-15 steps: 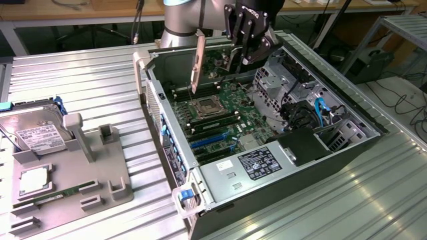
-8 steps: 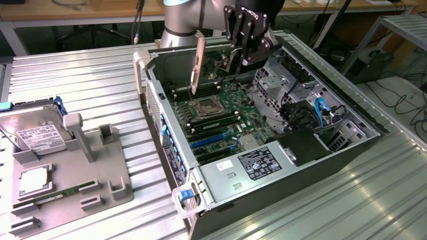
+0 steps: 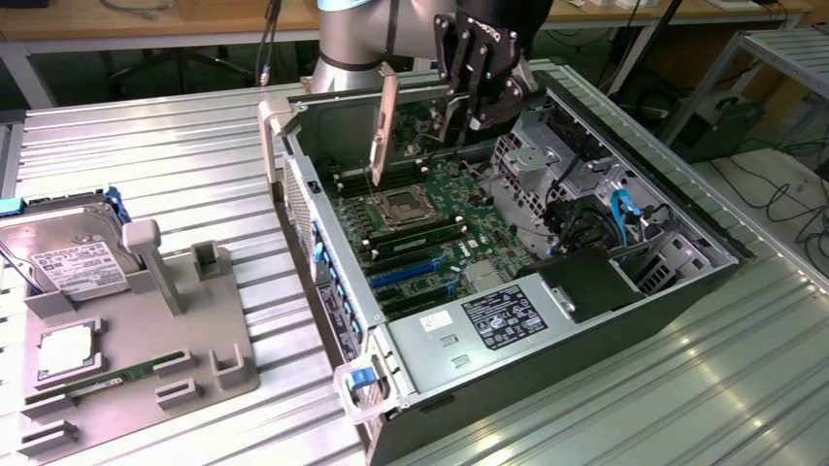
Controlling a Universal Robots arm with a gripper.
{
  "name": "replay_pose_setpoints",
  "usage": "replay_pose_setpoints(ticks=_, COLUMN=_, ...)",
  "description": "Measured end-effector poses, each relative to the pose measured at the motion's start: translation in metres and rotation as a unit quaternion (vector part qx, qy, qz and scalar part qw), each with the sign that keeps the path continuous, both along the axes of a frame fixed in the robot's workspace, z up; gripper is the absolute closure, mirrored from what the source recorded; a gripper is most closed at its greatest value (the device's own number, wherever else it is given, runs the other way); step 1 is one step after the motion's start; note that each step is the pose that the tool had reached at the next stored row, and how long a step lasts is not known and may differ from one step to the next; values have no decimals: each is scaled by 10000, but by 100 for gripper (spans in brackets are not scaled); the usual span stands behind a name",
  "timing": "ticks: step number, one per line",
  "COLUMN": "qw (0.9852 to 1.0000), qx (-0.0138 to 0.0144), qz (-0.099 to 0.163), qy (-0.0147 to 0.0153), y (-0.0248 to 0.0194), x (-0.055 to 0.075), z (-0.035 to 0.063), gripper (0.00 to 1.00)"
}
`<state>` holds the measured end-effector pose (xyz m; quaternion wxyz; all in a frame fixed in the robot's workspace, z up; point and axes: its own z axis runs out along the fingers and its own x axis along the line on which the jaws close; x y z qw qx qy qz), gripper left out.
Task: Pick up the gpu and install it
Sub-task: 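Insert the gpu into the slot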
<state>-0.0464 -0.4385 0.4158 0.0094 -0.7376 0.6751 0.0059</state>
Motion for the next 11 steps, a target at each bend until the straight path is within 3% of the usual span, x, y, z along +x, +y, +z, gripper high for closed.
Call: replay_pose_setpoints(ticks=11, qw=10000, qx=0, qz=0, qy=0, y=0, x=0, z=-70, gripper=72)
